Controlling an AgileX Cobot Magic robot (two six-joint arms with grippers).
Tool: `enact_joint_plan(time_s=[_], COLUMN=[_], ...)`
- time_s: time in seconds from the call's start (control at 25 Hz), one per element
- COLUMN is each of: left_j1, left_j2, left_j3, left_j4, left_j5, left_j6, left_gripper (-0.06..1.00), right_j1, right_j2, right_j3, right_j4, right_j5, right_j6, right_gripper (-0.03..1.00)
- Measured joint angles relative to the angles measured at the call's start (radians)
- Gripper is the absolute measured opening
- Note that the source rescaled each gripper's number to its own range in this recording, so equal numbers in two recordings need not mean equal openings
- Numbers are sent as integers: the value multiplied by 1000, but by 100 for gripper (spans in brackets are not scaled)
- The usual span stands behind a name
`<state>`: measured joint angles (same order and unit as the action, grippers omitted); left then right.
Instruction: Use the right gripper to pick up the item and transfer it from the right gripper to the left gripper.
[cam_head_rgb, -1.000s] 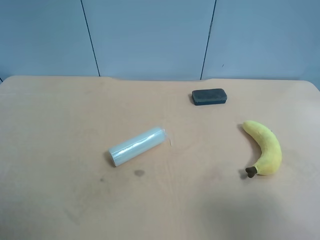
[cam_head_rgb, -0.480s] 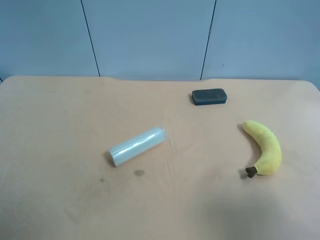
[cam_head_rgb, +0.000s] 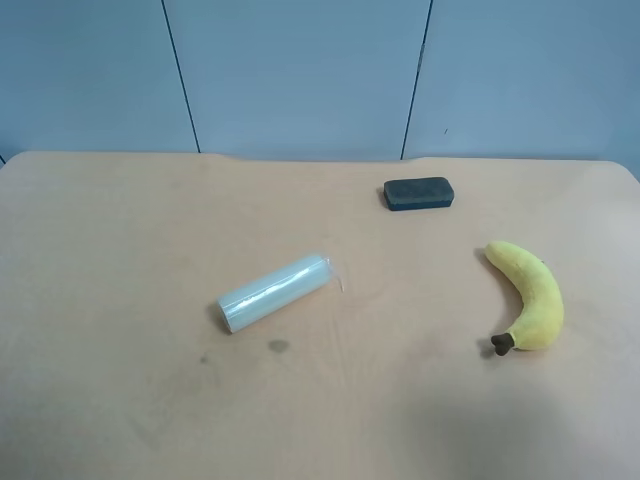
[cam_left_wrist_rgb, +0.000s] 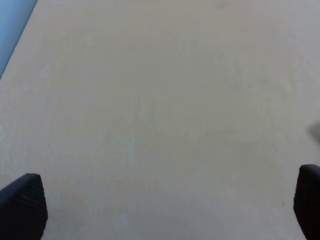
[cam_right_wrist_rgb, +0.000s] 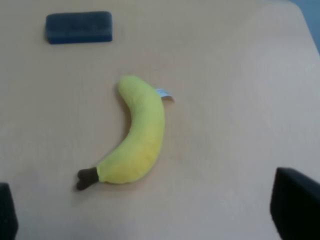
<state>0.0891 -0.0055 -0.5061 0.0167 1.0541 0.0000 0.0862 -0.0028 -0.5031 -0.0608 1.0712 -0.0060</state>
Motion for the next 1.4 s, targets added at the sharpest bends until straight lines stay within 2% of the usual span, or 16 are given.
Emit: enact_joint_plan(time_s=[0.2,0.56,0.88,0.96,1.12,1.4], left_j1=[0,0,0,0,0,0], left_j2=[0,0,0,0,0,0], left_j3=[0,0,0,0,0,0], left_j4=[0,0,0,0,0,0], left_j5=[0,0,0,0,0,0], left_j6=[0,0,0,0,0,0], left_gripper=[100,100,100,100,100,100], right_j1=[0,0,0,0,0,0], right_j2=[142,719,1188,1281,1427,1584], right_j3=[-22,-229,-284,-284,-284,-284], right_j4=[-8,-7,25,39,43,43], right_j5=[9,6,-8,-35,-151,-324], right_j6=[81,162,179,179,179,179], right_gripper=[100,100,100,100,100,100])
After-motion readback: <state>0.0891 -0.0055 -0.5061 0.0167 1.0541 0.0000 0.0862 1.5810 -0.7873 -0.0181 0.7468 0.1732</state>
